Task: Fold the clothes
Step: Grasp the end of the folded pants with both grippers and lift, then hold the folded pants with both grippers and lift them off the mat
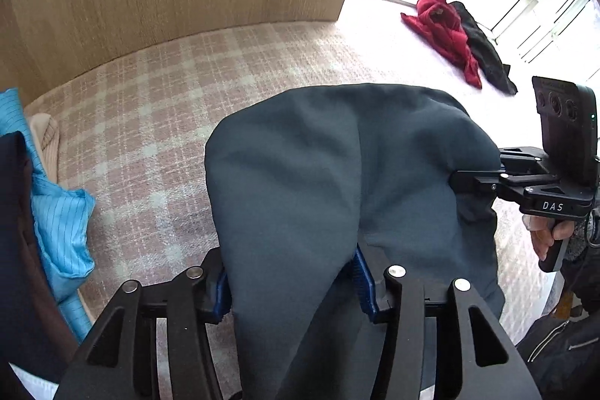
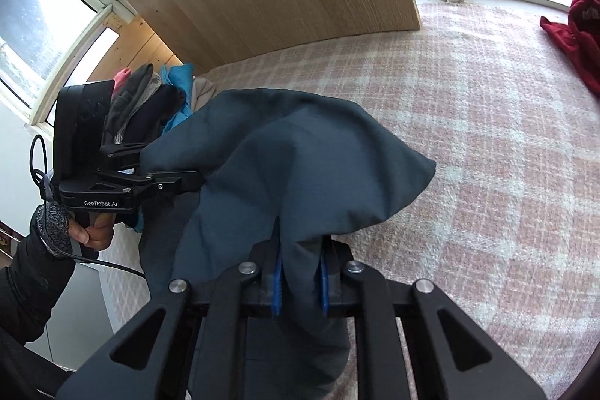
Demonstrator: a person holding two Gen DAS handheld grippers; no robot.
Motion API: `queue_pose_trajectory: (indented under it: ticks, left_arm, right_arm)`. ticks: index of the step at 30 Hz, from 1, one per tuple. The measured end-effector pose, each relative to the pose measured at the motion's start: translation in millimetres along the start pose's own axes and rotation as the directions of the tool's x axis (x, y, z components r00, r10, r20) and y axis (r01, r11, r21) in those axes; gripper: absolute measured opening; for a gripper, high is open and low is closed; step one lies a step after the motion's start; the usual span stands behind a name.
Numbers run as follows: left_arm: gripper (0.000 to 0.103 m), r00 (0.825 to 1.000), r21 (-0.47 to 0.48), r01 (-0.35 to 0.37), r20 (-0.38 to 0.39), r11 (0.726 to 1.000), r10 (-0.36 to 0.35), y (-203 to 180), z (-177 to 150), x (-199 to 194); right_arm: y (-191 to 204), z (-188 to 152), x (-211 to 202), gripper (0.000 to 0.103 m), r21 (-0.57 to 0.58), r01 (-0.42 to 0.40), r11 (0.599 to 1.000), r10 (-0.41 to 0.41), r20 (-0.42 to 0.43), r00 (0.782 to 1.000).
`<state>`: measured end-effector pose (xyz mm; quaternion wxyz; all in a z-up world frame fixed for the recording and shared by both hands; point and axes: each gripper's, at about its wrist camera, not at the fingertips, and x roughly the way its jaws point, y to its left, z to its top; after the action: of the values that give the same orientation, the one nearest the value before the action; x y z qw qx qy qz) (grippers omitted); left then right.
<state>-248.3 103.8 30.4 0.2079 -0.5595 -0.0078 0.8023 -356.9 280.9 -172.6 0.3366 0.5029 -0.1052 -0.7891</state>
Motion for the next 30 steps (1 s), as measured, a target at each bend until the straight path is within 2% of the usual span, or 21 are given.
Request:
queue_pose_trajectory:
  ticks: [4, 7, 8, 9, 10, 12, 13, 14, 15, 17, 18, 20, 21, 22, 23, 24, 26, 27, 29, 30]
  left_arm:
    - [0.046, 0.995, -0.044, 0.026, 0.099, 0.999, -0.022, 6, -4, -33]
    - [0.038, 0.983, -0.068, 0.041, 0.184, 0.997, -0.028, 14, -3, -50]
    - [0.020, 0.975, -0.079, 0.058, 0.218, 0.995, -0.039, 13, -11, -62]
    - [0.010, 0.967, -0.089, 0.080, 0.249, 0.993, -0.055, 12, -19, -73]
    - [0.011, 0.959, -0.091, 0.095, 0.277, 0.991, -0.067, 9, -24, -83]
    - [0.011, 0.941, -0.082, 0.080, 0.335, 0.993, -0.048, 7, -30, -95]
    - [0.011, 0.937, -0.103, 0.084, 0.347, 0.991, -0.043, 9, -36, -100]
    - [0.011, 0.936, -0.111, 0.101, 0.347, 0.989, -0.057, 10, -40, -101]
    - [0.011, 0.938, -0.098, 0.088, 0.342, 0.991, -0.049, 9, -42, -100]
    - [0.011, 0.955, -0.092, 0.042, 0.296, 0.995, -0.013, 11, -38, -87]
    - [0.012, 0.964, -0.090, 0.023, 0.265, 0.996, 0.002, 12, -32, -77]
    - [0.023, 0.980, -0.081, -0.028, 0.193, 0.996, 0.044, 13, -16, -53]
    - [0.027, 0.983, -0.067, -0.088, 0.153, 0.994, 0.097, 14, -8, -40]
    - [0.043, 0.974, -0.040, -0.195, 0.108, 0.980, 0.198, 15, 2, -28]
    - [0.052, 0.952, -0.008, -0.299, 0.067, 0.954, 0.299, 15, 11, -16]
    - [0.050, 0.924, 0.009, -0.380, 0.037, 0.925, 0.380, 18, 19, -9]
    - [0.051, 0.874, -0.007, -0.486, 0.005, 0.874, 0.486, 30, 29, -13]
    - [0.051, 0.863, -0.031, -0.504, -0.001, 0.863, 0.504, 37, 30, -20]
    - [0.059, 0.913, -0.109, -0.401, 0.037, 0.910, 0.407, 48, 17, -49]
    - [0.063, 0.932, -0.137, -0.349, 0.053, 0.927, 0.359, 52, 9, -61]
  right_arm:
    - [31, -1, -27, 0.013, -0.067, 0.013, 0.998, -0.009, 0.062, 0.998]
    - [64, -8, -53, 0.013, -0.142, 0.035, 0.989, -0.019, 0.114, 0.993]
    - [76, -10, -62, 0.013, -0.164, 0.034, 0.986, -0.013, 0.128, 0.992]
    - [88, -13, -70, 0.012, -0.188, 0.034, 0.982, -0.008, 0.140, 0.990]
    - [99, -14, -77, 0.011, -0.217, 0.042, 0.975, -0.010, 0.148, 0.989]
    - [119, -18, -87, 0.011, -0.282, 0.090, 0.955, -0.040, 0.177, 0.983]
    - [125, -19, -89, 0.011, -0.290, 0.089, 0.953, -0.039, 0.176, 0.984]
    - [130, -20, -89, 0.011, -0.296, 0.079, 0.952, -0.033, 0.159, 0.987]
    - [134, -22, -87, 0.011, -0.304, 0.084, 0.949, -0.040, 0.149, 0.988]
    - [129, -23, -76, 0.011, -0.305, 0.109, 0.946, -0.074, 0.125, 0.989]
    - [123, -23, -68, 0.011, -0.297, 0.125, 0.947, -0.097, 0.108, 0.989]
    - [104, -18, -52, 0.011, -0.260, 0.172, 0.950, -0.158, 0.075, 0.985]
    - [91, -14, -45, 0.011, -0.224, 0.191, 0.956, -0.182, 0.060, 0.981]
    - [79, -10, -37, 0.011, -0.192, 0.211, 0.959, -0.206, 0.044, 0.978]
    - [68, -6, -31, 0.011, -0.172, 0.230, 0.958, -0.228, 0.029, 0.973]
    - [57, -2, -24, 0.011, -0.155, 0.250, 0.956, -0.251, 0.013, 0.968]
    - [42, 0, -13, 0.011, -0.150, 0.270, 0.951, -0.276, -0.023, 0.961]
    - [36, 1, -8, 0.011, -0.150, 0.273, 0.950, -0.282, -0.041, 0.959]
    - [25, 0, -3, 0.011, -0.144, 0.265, 0.953, -0.277, -0.068, 0.958]
    - [20, 0, -2, 0.011, -0.138, 0.258, 0.956, -0.270, -0.078, 0.960]
